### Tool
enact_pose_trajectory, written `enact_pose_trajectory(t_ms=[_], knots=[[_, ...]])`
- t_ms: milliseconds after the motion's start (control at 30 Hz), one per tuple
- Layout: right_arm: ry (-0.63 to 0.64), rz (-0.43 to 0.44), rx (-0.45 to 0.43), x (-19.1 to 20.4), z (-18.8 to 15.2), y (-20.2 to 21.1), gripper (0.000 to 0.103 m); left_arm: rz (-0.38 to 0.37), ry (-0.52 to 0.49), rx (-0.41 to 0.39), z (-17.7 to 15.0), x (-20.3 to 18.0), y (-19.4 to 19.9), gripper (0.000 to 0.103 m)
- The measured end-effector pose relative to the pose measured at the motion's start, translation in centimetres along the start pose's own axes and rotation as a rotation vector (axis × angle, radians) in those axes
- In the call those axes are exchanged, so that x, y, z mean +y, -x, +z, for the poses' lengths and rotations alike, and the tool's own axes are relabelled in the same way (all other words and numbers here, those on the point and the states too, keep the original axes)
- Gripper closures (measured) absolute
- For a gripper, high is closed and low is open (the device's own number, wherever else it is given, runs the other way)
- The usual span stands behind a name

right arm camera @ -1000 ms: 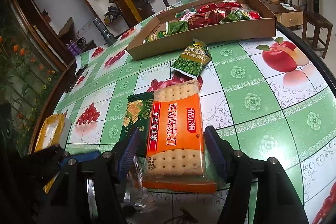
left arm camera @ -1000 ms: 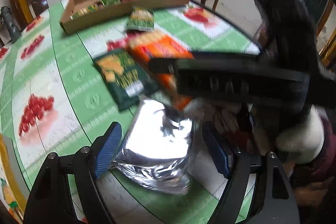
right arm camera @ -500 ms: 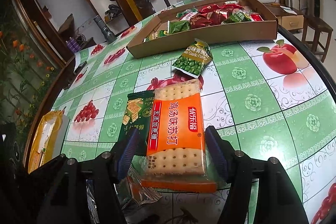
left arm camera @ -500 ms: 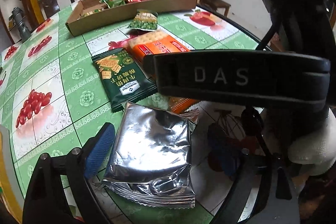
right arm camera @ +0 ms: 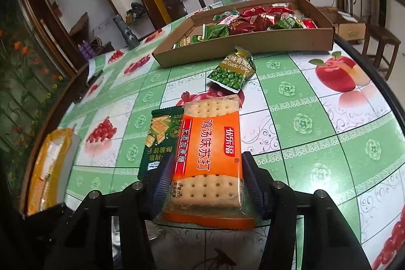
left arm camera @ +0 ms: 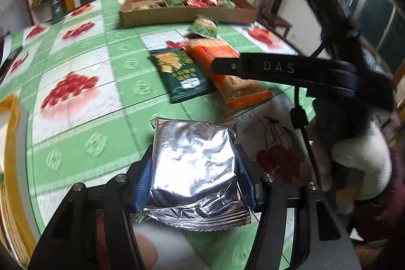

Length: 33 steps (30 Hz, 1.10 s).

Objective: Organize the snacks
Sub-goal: 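Grasp the silver foil packet with the left tool and lift it, then carry the silver packet with the left tool while the right tool carries the orange pack over the tray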

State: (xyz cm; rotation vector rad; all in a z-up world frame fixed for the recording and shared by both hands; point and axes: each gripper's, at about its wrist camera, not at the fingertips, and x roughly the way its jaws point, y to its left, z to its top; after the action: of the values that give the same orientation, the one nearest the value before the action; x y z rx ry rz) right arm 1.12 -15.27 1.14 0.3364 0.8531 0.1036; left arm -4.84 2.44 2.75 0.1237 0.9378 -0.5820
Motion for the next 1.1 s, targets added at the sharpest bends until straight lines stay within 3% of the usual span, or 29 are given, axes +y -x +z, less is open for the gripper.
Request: enact_pose_trajectory(t_ms=[133, 367, 400, 433, 467, 600, 700, 733, 767, 833, 1100], knots=[[-0.017, 0.01, -0.007, -0.2, 0.0, 0.2, 0.047, -0.041, 0.074, -0.053, -1.0, 1.3, 2.5, 0.046], [-0.027, -0.012, -0.035, -0.6, 0.2, 0.5, 0.048, -0.015, 0.143, -0.144, -2.5, 3.1, 6.7, 0.046], [-0.028, -0.013, -0.046, -0.6, 0.2, 0.7, 0.052, -0.005, 0.154, -0.156, -2.7, 3.5, 7.2, 0.046], [-0.028, -0.013, -0.055, -0.6, 0.3, 0.9, 0.069, 0.002, 0.17, -0.166, -2.8, 4.0, 7.6, 0.046], [-0.029, -0.006, -0.064, -0.7, 0.3, 1.1, 0.074, 0.004, 0.186, -0.176, -3.1, 4.5, 8.1, 0.046], [-0.023, 0.001, -0.08, -0.6, 0.3, 1.3, 0.074, 0.003, 0.251, -0.21, -4.3, 6.5, 9.6, 0.046], [-0.031, 0.041, -0.061, -0.6, 0.2, 0.8, 0.07, -0.002, 0.277, -0.232, -5.3, 7.6, 10.6, 0.046], [-0.031, 0.036, -0.067, -0.6, 0.3, 0.9, 0.065, -0.003, 0.282, -0.24, -5.6, 7.9, 11.0, 0.046], [-0.032, 0.039, -0.076, -0.6, 0.3, 1.0, 0.049, -0.006, 0.289, -0.249, -5.9, 8.1, 11.5, 0.046], [-0.039, 0.038, -0.083, -0.7, 0.3, 1.1, 0.029, -0.011, 0.302, -0.271, -6.5, 8.5, 12.7, 0.046], [0.053, -0.043, 0.005, 1.5, -0.3, -0.1, 0.027, -0.025, 0.333, -0.322, -8.5, 9.4, 15.0, 0.046]])
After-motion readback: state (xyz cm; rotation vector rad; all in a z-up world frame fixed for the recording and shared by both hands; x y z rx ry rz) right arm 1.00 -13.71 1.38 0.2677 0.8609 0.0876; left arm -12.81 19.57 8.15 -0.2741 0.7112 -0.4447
